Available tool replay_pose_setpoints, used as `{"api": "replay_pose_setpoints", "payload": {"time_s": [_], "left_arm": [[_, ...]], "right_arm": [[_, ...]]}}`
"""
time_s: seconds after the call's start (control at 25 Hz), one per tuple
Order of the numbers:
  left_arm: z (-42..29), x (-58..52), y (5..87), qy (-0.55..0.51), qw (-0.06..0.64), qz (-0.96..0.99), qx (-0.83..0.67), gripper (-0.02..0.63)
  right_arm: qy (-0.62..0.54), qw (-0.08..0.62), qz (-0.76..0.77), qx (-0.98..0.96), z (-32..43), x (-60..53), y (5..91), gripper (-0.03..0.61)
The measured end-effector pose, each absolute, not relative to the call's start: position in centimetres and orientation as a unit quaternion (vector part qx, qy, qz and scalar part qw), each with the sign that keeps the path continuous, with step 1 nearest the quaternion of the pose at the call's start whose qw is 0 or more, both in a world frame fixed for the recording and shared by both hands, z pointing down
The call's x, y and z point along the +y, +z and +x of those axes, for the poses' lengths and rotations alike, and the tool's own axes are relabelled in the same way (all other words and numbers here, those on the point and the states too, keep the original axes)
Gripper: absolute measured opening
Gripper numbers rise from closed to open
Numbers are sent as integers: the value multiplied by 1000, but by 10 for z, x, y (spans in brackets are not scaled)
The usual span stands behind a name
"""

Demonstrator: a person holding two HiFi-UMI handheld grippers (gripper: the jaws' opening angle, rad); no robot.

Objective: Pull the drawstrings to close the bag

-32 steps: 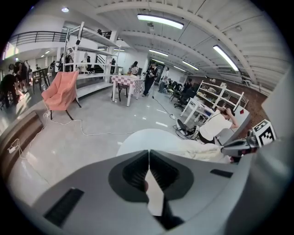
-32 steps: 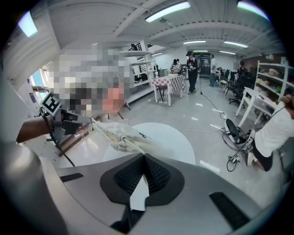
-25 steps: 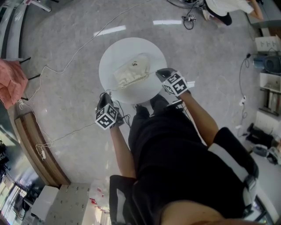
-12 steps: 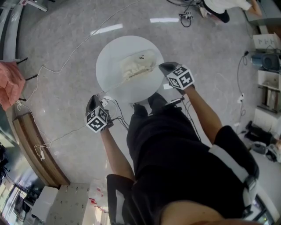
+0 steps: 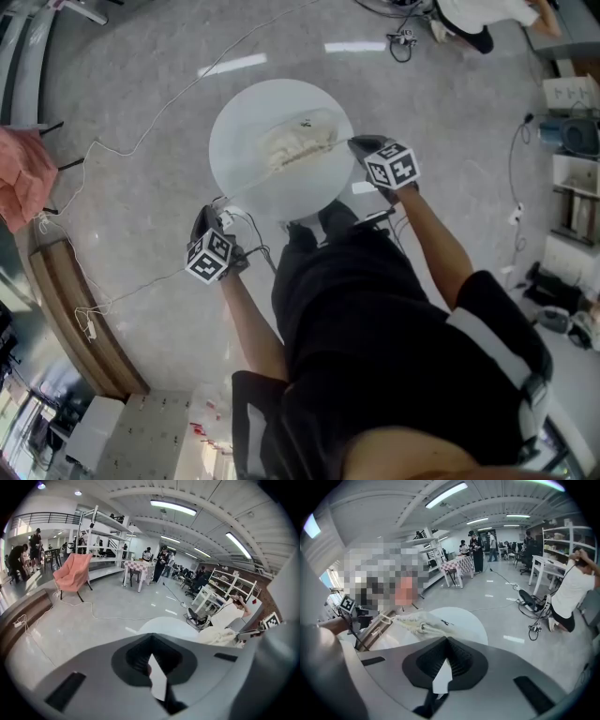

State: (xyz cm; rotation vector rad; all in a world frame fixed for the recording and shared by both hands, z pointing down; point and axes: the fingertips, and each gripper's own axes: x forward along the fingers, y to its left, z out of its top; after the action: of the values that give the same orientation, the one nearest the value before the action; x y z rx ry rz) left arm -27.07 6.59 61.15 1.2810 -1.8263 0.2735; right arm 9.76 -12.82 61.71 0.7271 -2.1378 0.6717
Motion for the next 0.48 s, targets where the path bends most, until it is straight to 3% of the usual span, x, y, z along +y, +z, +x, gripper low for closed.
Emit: {"api": "replay_pose_setpoints", "payload": {"time_s": [0.48], "left_arm": [[-281,73,613,117,424,500,-746,0]], "right_arm": [[263,389,288,-835,103,-126,623,-3]]}}
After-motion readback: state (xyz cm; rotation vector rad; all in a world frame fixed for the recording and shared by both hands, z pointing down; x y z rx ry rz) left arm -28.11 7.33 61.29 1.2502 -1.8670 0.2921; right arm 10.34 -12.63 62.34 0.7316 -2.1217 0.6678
